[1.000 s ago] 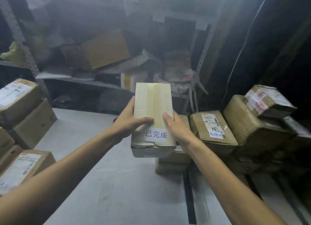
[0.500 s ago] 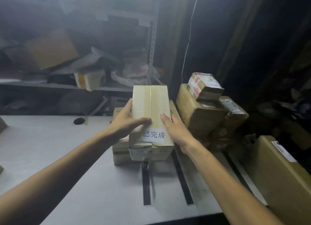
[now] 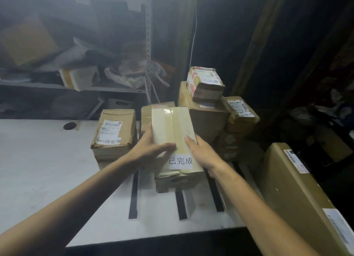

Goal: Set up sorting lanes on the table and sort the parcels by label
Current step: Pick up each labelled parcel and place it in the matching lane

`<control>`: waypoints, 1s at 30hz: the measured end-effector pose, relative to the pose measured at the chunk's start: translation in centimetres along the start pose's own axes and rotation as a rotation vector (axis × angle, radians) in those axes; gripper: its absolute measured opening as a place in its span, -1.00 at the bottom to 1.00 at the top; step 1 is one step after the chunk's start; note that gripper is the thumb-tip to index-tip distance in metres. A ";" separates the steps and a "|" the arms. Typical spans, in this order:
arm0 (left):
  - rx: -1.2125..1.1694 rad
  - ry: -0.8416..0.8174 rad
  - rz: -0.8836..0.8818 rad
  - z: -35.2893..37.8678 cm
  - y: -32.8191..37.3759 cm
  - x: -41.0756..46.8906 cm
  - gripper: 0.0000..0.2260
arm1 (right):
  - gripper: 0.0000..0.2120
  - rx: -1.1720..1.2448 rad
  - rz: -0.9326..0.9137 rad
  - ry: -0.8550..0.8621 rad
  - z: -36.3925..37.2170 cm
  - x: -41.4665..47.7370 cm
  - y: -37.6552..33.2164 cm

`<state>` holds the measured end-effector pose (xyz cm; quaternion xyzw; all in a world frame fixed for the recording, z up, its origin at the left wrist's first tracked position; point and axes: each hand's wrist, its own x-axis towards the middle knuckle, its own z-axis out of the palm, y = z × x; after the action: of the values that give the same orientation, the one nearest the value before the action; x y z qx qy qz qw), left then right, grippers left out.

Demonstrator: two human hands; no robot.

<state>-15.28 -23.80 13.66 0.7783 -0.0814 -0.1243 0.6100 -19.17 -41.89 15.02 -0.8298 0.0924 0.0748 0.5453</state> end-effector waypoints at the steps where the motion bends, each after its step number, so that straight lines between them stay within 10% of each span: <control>1: 0.023 0.019 0.002 0.6 -0.1 0.2 -0.20 | -0.63 0.003 -0.005 0.010 -0.5 0.1 0.4; 10: 0.123 0.067 -0.055 2.4 0.1 2.4 0.04 | -0.68 0.001 -0.018 0.007 -3.4 0.0 0.4; 30: 0.093 0.088 -0.241 16.3 -1.1 1.2 -0.18 | -0.69 0.014 0.099 -0.068 -11.7 -0.3 10.1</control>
<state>-18.92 -38.99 8.79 0.8146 0.0338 -0.1584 0.5569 -21.54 -56.53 10.65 -0.8174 0.1152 0.1291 0.5494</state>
